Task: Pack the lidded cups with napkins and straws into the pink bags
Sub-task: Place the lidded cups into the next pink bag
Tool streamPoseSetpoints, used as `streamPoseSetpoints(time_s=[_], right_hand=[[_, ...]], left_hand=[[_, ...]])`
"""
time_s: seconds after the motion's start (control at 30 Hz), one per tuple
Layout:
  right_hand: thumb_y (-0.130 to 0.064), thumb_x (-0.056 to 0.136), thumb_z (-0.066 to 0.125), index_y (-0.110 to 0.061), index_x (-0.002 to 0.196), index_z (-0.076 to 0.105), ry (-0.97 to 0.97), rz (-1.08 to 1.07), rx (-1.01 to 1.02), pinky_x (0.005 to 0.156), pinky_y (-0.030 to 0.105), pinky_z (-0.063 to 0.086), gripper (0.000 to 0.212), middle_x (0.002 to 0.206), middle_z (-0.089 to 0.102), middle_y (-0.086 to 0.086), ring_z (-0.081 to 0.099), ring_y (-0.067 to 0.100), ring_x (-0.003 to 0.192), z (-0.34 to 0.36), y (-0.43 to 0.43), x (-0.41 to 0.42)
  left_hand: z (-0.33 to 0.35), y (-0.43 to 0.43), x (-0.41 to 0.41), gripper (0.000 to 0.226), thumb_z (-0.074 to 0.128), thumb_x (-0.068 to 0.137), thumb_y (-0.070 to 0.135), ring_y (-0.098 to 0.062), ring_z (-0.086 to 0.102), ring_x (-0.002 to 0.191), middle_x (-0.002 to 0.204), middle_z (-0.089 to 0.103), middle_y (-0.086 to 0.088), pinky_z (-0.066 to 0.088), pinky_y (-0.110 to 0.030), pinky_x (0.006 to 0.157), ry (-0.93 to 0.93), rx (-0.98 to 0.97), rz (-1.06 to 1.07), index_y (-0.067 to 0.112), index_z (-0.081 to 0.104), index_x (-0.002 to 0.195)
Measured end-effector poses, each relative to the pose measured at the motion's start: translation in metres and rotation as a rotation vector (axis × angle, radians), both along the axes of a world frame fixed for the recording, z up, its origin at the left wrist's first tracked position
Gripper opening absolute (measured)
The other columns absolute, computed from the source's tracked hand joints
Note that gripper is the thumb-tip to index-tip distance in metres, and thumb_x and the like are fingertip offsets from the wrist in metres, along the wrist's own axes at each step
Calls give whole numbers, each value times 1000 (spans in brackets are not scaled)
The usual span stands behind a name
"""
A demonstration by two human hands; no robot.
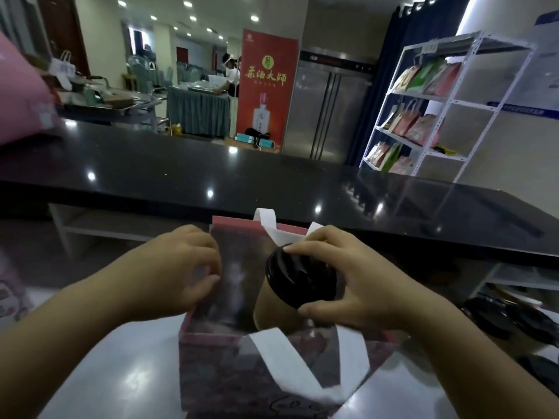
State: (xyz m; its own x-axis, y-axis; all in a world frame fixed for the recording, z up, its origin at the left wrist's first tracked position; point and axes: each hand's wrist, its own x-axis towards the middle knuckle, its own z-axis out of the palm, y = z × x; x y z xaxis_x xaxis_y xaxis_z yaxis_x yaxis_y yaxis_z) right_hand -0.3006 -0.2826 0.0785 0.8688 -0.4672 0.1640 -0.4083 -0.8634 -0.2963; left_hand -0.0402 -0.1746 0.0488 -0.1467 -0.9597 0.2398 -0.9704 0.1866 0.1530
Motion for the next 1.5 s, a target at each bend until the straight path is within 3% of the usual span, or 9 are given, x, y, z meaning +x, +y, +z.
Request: streamPoseSetpoints(time_s=[0.1, 0.2, 0.33, 0.53, 0.7, 0.93, 1.2, 1.4, 1.5], right_hand=[[-55, 67, 66, -51, 131, 31, 169, 84, -72, 92, 23, 46, 73, 125, 32, -25, 33, 1, 117, -4, -3, 10], [-50, 71, 66, -50, 133, 29, 286, 185, -133, 94, 27, 45, 72, 131, 33, -17, 36, 8, 119, -10, -3, 19], [-46, 75, 68, -48, 136, 25, 376, 274, -176, 85, 34, 50, 75, 130, 35, -6, 42, 17, 112, -22, -2, 33], [-45, 73, 73, -45, 137, 24, 523, 302, -161, 80, 37, 51, 81, 129, 35, 1, 44, 25, 109, -46, -5, 60], [-38, 77, 72, -39, 139, 29, 631, 352, -149, 82, 39, 50, 75, 132, 33, 6, 44, 28, 108, -64, -3, 76], [-33, 76, 72, -34, 141, 29, 690, 357, -176, 78, 40, 50, 78, 130, 33, 12, 43, 32, 106, -76, 1, 90], [-30, 81, 69, -31, 140, 34, 685, 334, -154, 83, 40, 49, 69, 135, 34, 11, 45, 32, 110, -88, -1, 102], [-28, 86, 63, -38, 141, 31, 656, 345, -146, 85, 37, 46, 65, 141, 33, 5, 44, 31, 116, -81, -6, 99], [-23, 85, 64, -35, 139, 38, 584, 337, -192, 77, 28, 39, 61, 138, 42, 0, 45, 24, 119, -63, -10, 93]], left_hand=[[-4, 0, 0, 19, 46, 81, 54, 5, 22, 123, 131, 40, 19, 24, -10, 92, -5, 31, -32, 40, 56, 89], [-7, 4, 1, 32, 38, 73, 74, 10, -9, 126, 150, 8, 16, 15, -16, 98, -34, 151, -35, 46, 42, 89], [-5, 8, 2, 61, 36, 57, 90, 8, -32, 124, 145, -23, 29, 17, -27, 106, -31, 248, -51, 50, 37, 104], [-7, 13, -3, 103, 43, 44, 92, 4, -43, 122, 124, -49, 34, -4, -30, 105, -18, 292, -71, 65, -17, 123], [-11, 15, -5, 116, 47, 44, 92, 1, -46, 121, 127, -52, 27, -19, -31, 103, -56, 305, -77, 60, -32, 123], [-14, 16, 2, 119, 47, 44, 92, 2, -41, 125, 139, -41, 23, -10, -29, 107, -19, 280, -49, 56, -33, 125], [-17, 13, 11, 118, 48, 43, 92, 12, -37, 122, 127, -42, 39, -2, -21, 105, 96, 238, -44, 59, -29, 125], [-17, 11, 15, 110, 44, 42, 94, 7, -10, 129, 129, -28, 42, 17, -29, 108, 162, 227, -1, 63, -26, 121], [-16, 10, 19, 106, 37, 47, 94, 9, 1, 130, 141, -10, 37, 17, -22, 105, 167, 142, 3, 54, -7, 136]])
